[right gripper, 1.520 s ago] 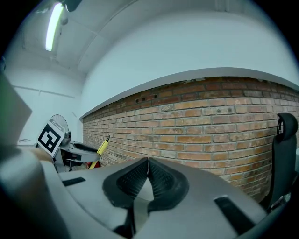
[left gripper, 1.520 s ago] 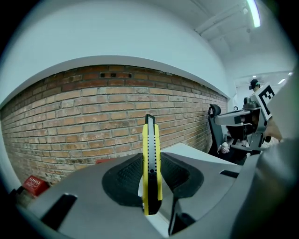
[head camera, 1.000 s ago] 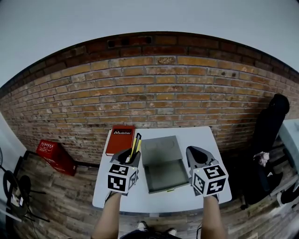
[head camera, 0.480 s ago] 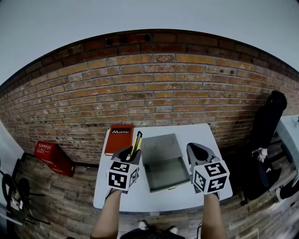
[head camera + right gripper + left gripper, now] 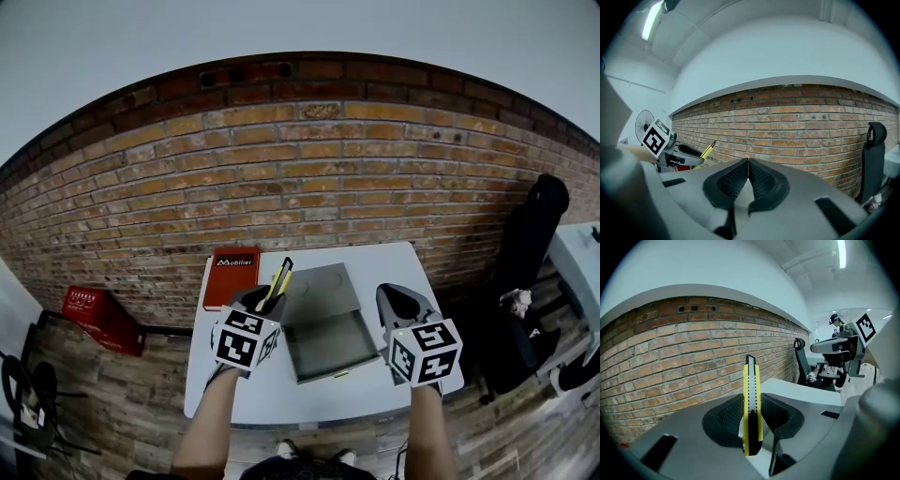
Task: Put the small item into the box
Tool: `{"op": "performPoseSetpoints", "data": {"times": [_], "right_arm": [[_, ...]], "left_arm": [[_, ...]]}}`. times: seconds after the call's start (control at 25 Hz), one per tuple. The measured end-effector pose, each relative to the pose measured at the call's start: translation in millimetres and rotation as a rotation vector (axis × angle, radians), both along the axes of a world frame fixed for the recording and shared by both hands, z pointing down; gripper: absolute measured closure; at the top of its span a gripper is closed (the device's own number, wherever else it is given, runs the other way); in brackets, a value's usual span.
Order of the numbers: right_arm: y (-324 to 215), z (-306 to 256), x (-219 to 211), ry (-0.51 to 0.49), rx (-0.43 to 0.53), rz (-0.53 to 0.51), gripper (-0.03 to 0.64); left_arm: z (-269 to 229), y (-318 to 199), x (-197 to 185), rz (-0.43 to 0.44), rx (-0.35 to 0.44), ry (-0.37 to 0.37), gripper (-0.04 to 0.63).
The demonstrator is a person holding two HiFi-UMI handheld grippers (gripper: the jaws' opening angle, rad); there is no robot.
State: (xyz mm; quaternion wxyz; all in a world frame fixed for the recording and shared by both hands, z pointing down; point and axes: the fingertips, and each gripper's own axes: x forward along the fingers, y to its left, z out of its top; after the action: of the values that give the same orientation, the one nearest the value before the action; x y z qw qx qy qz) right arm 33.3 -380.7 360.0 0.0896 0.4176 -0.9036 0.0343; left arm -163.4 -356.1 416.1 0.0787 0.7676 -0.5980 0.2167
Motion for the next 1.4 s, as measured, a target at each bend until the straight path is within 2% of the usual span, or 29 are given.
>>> {"op": "performPoseSetpoints", "data": {"times": [0.56, 0.88, 1.12, 1.4], "right_arm": [[0, 7, 20, 0.004, -0.009, 0.049, 0.597], [2, 7, 26, 0.027, 0.01, 0.065, 0.597], [4, 8, 33, 0.027, 0.007, 0.08, 0.597], [7, 10, 40, 0.032, 0.004, 0.093, 0.597]], "left_arm": [[29, -21, 41, 0.181, -0.125, -0.051, 0.466], [57, -26, 71, 0.301, -0.213, -0.138, 0.466], [80, -26, 88, 0.363, -0.289, -0.128, 0.466], [104, -25, 100, 0.426, -0.362, -0.192, 0.465]]}}
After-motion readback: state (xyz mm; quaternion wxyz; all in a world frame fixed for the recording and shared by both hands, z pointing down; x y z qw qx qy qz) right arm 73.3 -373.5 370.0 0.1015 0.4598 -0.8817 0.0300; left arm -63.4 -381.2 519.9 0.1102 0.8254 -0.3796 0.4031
